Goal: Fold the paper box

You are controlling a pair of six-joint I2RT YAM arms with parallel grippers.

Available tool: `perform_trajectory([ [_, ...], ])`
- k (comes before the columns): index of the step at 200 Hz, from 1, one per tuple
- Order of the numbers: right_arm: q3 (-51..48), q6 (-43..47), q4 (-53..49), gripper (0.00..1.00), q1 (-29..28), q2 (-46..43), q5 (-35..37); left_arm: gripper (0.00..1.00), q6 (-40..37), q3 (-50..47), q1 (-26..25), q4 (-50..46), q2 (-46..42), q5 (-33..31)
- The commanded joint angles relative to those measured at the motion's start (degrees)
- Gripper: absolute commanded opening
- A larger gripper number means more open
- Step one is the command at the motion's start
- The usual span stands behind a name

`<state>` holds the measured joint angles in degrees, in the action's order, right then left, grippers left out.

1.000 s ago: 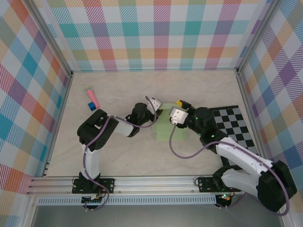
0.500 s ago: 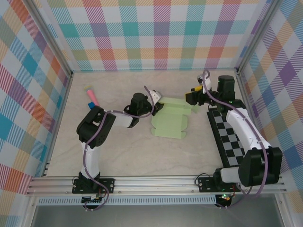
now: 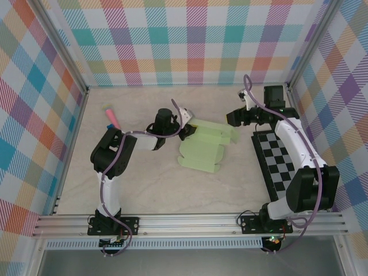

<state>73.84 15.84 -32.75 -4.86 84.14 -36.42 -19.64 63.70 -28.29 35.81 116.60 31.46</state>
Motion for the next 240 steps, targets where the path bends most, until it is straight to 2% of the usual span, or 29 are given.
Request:
perform_trajectory([
  [1,7.17,10.30,-7.31,0.64,-0.19,3.57,-7.77,0.22,-8.96,2.25,0.26,-7.07,-1.25,7.10],
  [11,10.04,10.29,-10.08,0.62,-1.10,5.84,-6.86,0.22,-11.14,4.30,0.37,-10.05,-0.06,7.07],
  [32,8.45,9.24,-8.46,0.63,-5.26,7.01,0.32,0.24,-12.59,8.18,0.40,-11.03,3.01,8.17],
  [60,8.34,7.57,-12.31,0.62,-6.23,10.19,-1.49,0.26,-15.35,12.67,0.09,-13.72,6.60,10.78],
  [87,9.87,8.65,-18.37,0.62,-6.26,15.01,-0.01,0.28,-16.17,13.25,0.04,-12.36,8.14,10.96],
  [123,15.41,6.49,-21.84,0.59,-6.74,21.62,0.91,0.29,-20.07,13.26,-1.73,-14.25,8.15,6.41],
  [164,19.65,6.80,-22.71,0.62,-8.31,25.74,8.87,0.30,-16.94,11.47,-2.20,-7.35,9.12,4.49],
  [202,23.66,9.35,-26.05,0.63,-8.50,30.73,9.57,0.32,-14.10,10.22,-2.20,-3.01,9.70,3.38],
  [240,24.42,9.28,-26.18,0.61,-8.58,33.26,5.91,0.36,-12.20,9.74,-2.38,-1.21,9.61,0.92],
])
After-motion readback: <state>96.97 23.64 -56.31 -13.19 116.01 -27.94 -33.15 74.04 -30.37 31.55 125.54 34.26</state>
